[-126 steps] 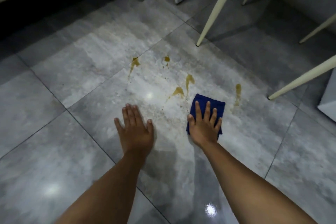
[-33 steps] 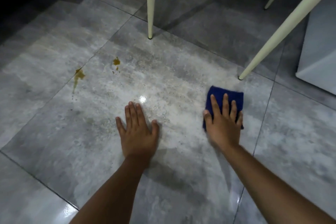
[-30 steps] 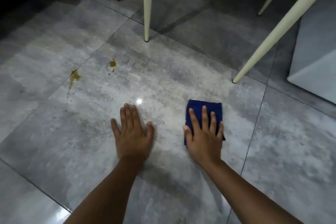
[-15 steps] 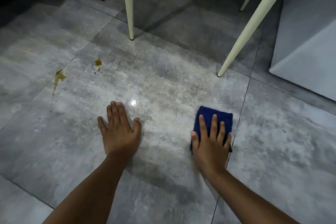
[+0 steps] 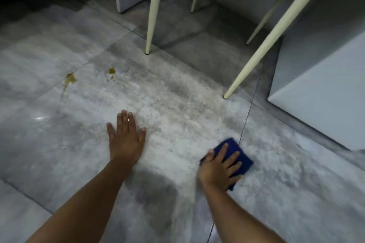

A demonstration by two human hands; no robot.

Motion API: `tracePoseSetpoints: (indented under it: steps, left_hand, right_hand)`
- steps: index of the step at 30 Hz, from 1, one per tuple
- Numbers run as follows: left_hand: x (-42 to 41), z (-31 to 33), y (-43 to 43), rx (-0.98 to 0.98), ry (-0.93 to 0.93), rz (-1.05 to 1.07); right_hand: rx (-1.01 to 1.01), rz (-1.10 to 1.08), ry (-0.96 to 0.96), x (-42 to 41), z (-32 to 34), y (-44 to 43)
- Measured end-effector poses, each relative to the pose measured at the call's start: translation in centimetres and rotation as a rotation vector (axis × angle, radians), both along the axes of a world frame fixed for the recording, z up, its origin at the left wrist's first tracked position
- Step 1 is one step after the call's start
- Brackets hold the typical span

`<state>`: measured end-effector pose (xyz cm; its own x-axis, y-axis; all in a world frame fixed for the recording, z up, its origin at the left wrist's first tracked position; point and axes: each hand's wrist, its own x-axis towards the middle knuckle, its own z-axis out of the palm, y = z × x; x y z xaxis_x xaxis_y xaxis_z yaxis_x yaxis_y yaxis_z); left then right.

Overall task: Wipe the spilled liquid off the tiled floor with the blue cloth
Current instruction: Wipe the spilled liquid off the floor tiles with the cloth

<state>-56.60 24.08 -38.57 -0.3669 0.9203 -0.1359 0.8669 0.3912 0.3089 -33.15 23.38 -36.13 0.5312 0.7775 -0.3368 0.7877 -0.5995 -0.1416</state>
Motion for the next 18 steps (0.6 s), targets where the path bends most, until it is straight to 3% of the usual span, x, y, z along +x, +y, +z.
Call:
tracePoseSetpoints:
  steps: [4,7,9,13,16,18]
  left_hand:
    - [-4.6,1.3,-2.4,0.049,0.080,0.008]
    - [-11.2,1.8,-5.0,0.039,0.127,0.117]
    - [-16.4,1.4,-7.6,0.024,0.163,0.250]
    - [-23.1,0.9,-11.2,-0.046,0.132,0.532]
    - [-24.0,0.3,-10.0,-0.092,0.113,0.527]
    - [-23.9,-0.4,-9.4,-0.078,0.103,0.532]
  right_hand:
    - [0.023,0.543,0.026,-11.2,-1.8,-2.7]
    - [-0.020,0.857,0.035,-15.5,-1.3,1.2]
    - [-0.095,0.899,0.042,-16.5,-0.5,2.8]
    - [-0.024,0.777,0.064,-17.7,-1.1,-2.1]
    - [0.027,0.966,0.039,-20.7,-1.7,-7.1]
    - [0.047,1.098,0.074,-24.2,-1.7,-6.1]
